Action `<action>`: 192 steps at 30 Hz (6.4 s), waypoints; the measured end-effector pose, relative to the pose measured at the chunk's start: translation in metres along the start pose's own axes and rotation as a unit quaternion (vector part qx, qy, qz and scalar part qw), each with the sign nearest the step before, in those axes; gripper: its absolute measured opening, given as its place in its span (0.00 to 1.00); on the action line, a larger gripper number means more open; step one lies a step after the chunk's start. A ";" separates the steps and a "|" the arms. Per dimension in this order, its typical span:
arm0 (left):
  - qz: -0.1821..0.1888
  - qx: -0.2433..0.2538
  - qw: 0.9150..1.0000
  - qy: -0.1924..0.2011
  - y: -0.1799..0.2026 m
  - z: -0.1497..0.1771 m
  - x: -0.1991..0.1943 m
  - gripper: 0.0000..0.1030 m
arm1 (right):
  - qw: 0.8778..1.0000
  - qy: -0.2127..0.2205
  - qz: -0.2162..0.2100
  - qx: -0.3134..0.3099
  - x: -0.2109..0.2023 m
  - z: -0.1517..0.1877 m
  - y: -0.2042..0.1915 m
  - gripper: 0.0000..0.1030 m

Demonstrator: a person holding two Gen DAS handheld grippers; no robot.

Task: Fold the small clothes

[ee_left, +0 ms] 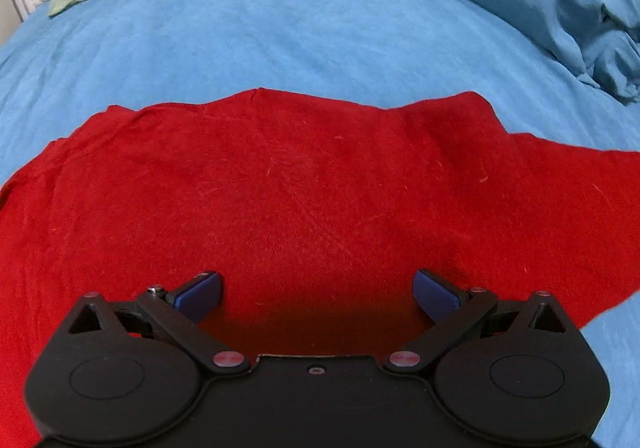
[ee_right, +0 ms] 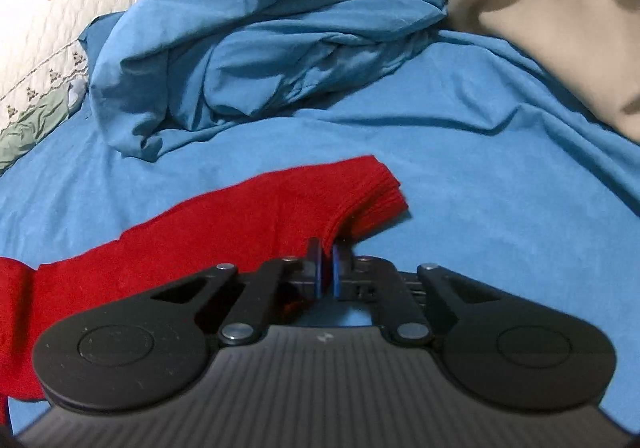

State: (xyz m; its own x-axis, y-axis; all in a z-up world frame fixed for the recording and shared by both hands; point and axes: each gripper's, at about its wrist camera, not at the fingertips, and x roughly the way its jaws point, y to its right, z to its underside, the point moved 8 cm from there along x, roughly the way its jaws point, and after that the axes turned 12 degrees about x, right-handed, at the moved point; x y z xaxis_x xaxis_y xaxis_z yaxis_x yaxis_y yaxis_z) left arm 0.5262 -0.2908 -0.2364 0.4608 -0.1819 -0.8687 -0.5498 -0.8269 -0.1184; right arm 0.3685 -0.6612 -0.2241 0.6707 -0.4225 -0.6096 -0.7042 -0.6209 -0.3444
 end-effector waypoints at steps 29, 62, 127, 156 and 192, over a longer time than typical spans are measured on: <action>-0.073 -0.139 0.985 0.075 -0.243 0.190 -0.139 1.00 | 0.862 -0.253 -0.399 -0.185 -0.102 0.302 -0.430 0.21; -0.111 -0.221 0.945 0.212 -0.241 0.135 -0.145 0.04 | 0.939 -0.090 -0.211 -0.255 -0.096 0.189 -0.227 0.98; -0.145 -0.251 0.934 0.210 -0.316 0.259 -0.260 1.00 | 0.915 -0.112 -0.299 -0.249 -0.157 0.176 -0.373 1.00; -0.185 -0.524 0.810 0.186 -0.542 0.429 -0.197 0.05 | 0.869 -0.193 -0.343 -0.301 -0.204 0.331 -0.455 1.00; -0.065 -0.014 0.977 0.202 -0.153 0.131 -0.113 0.75 | 0.939 -0.126 -0.231 -0.222 -0.139 0.180 -0.306 1.00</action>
State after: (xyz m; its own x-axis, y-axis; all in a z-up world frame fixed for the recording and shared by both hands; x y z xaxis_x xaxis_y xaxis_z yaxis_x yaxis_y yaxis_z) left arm 0.4671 -0.0744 -0.1832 0.7655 -0.2651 -0.5863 -0.4517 -0.8704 -0.1961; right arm 0.4488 -0.2934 -0.1619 0.7647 0.0947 -0.6375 -0.1470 -0.9375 -0.3155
